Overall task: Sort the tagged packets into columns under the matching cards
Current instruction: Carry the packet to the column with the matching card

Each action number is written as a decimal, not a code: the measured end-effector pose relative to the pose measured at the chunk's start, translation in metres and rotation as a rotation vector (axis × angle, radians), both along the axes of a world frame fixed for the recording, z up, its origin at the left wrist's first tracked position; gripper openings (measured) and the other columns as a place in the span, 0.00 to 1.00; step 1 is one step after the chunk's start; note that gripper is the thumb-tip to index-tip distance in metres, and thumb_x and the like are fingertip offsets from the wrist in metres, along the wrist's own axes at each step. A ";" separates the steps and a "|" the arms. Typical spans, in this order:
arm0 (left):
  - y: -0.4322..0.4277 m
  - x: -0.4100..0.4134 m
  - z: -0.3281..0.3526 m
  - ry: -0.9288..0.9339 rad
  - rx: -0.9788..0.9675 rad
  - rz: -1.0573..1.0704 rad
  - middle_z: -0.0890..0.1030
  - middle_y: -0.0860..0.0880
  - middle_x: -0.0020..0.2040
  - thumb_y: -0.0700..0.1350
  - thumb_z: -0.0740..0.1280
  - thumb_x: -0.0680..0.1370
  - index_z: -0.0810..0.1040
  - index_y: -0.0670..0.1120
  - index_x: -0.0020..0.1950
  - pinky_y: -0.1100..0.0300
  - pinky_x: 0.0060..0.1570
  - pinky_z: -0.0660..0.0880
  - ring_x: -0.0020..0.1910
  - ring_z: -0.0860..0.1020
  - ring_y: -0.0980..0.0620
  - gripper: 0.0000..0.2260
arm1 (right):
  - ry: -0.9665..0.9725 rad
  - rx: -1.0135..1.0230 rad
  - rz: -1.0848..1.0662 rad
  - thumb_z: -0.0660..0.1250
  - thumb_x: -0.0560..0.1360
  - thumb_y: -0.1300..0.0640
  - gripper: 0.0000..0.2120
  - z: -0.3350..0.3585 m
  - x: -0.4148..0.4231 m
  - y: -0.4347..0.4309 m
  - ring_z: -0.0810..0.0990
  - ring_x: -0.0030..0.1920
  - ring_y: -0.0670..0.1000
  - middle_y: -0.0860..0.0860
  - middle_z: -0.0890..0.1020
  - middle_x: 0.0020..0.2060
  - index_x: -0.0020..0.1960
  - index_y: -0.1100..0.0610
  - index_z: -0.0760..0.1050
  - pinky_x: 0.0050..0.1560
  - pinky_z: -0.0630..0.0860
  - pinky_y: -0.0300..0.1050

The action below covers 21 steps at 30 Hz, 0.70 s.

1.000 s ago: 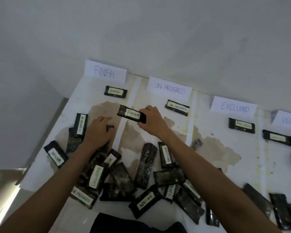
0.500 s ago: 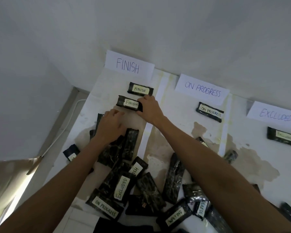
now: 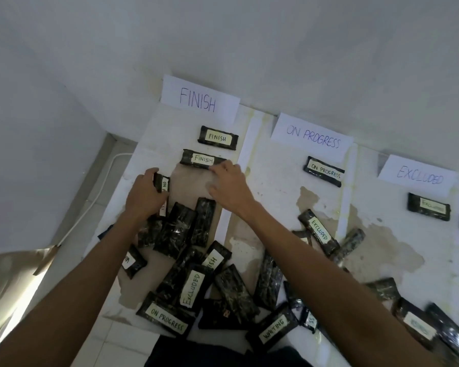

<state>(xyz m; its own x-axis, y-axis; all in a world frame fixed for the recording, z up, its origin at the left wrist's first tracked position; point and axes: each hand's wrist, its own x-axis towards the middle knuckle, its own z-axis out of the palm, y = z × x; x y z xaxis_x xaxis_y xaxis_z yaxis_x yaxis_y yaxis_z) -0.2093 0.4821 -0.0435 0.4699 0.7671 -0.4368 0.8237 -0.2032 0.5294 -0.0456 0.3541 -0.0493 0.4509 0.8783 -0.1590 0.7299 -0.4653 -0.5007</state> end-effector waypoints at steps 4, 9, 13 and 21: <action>-0.002 0.012 0.022 -0.081 0.071 0.047 0.74 0.43 0.55 0.41 0.67 0.72 0.70 0.48 0.62 0.54 0.48 0.71 0.50 0.75 0.43 0.19 | 0.291 0.084 0.010 0.67 0.74 0.60 0.20 0.019 -0.024 -0.011 0.74 0.56 0.54 0.59 0.75 0.59 0.65 0.63 0.72 0.58 0.72 0.45; -0.030 0.037 0.042 -0.292 -0.085 0.223 0.74 0.49 0.50 0.41 0.66 0.73 0.71 0.46 0.60 0.58 0.46 0.73 0.49 0.75 0.50 0.15 | 0.385 0.120 -0.053 0.73 0.69 0.51 0.26 0.033 -0.035 -0.017 0.74 0.55 0.50 0.54 0.76 0.59 0.64 0.57 0.72 0.55 0.72 0.42; -0.055 0.056 0.043 -0.362 -0.224 0.292 0.74 0.49 0.52 0.40 0.66 0.74 0.70 0.47 0.61 0.65 0.35 0.73 0.44 0.75 0.54 0.16 | 0.292 0.127 -0.044 0.74 0.67 0.55 0.22 0.031 -0.024 -0.033 0.74 0.55 0.54 0.57 0.79 0.54 0.59 0.59 0.76 0.56 0.70 0.44; -0.077 0.107 0.033 -0.306 -0.290 -0.031 0.75 0.48 0.61 0.43 0.65 0.76 0.66 0.48 0.69 0.56 0.48 0.74 0.52 0.76 0.50 0.22 | 0.008 -0.049 -0.124 0.71 0.65 0.57 0.22 0.027 0.041 -0.064 0.74 0.48 0.60 0.58 0.77 0.50 0.59 0.59 0.75 0.50 0.74 0.54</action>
<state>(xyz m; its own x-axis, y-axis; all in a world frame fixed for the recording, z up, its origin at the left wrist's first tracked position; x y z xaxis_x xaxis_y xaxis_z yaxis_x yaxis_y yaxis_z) -0.1020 0.4053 -0.0104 0.6321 0.6167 -0.4692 0.6155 -0.0318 0.7875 -0.0045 0.2898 -0.0226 0.5544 0.8069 -0.2040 0.6611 -0.5758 -0.4811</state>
